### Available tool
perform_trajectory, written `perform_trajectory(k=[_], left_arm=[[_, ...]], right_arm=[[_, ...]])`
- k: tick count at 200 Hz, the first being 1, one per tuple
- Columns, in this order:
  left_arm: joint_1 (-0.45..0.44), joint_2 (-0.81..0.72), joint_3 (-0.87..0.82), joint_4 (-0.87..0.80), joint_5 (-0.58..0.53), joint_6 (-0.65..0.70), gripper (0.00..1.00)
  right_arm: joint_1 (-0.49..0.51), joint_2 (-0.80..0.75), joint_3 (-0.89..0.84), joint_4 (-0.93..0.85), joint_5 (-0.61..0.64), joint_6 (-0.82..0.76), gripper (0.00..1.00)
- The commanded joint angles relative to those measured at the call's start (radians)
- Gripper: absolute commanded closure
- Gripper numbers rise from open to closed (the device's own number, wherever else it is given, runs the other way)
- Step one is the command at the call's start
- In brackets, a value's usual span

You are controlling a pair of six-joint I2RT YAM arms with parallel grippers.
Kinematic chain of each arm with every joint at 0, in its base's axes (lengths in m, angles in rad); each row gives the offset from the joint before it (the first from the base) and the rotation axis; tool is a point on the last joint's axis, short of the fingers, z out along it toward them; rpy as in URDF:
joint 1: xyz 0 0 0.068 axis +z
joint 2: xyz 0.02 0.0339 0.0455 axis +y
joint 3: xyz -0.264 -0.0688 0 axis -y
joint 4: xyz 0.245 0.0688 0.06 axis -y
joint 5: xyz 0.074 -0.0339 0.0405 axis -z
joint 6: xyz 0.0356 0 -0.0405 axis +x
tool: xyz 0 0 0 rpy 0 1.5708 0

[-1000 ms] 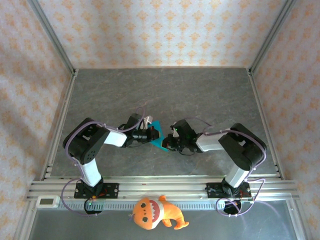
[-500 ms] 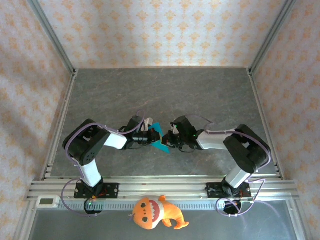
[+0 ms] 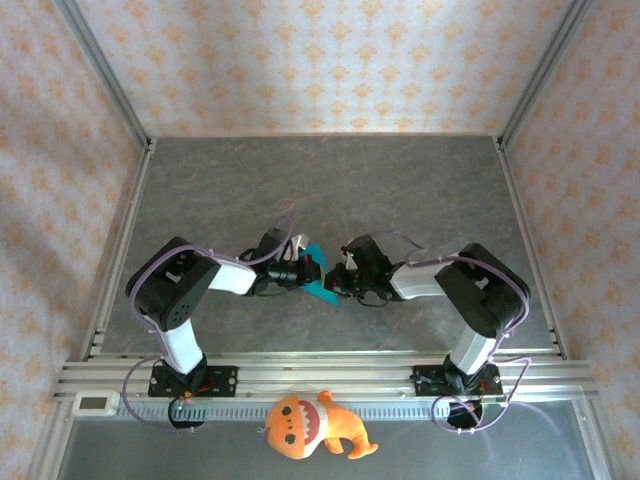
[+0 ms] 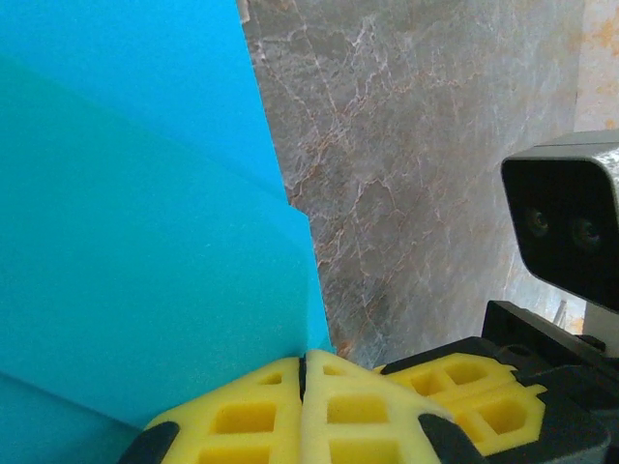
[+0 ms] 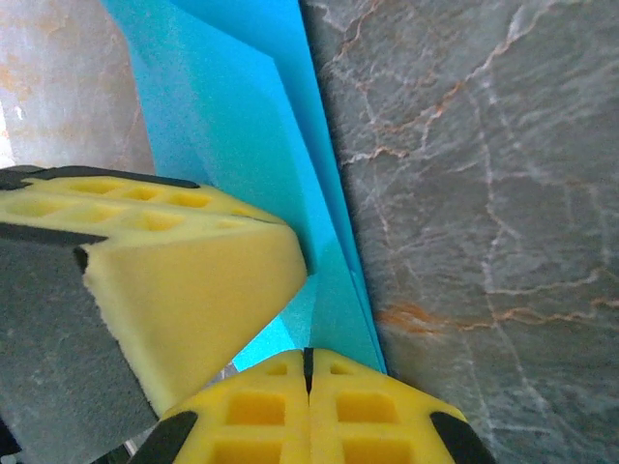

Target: Fold a paper plane with a square sheet of paper (pick it up from the middle)

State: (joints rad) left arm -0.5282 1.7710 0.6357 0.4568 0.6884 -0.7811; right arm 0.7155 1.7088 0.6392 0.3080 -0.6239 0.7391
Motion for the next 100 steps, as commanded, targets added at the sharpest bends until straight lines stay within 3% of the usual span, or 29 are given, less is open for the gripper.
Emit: perform_trajectory(k=[1,55,100], left_arm=[[0.069,0.004,-0.008,-0.094,-0.048,0.079,0.98],[0.202,0.013,0.004,-0.121,-0.005,0.17,0.98],[0.232,0.024,0.05,-0.136,0.014,0.159,0.98]], right_arm=[[0.001,0.033,-0.066,-0.184,0.083,-0.041,1.0],[0.001,0.041,-0.069,-0.177,0.083,-0.039,1.0],[0.002,0.043,-0.075,-0.175,0.078,-0.04,1.0]])
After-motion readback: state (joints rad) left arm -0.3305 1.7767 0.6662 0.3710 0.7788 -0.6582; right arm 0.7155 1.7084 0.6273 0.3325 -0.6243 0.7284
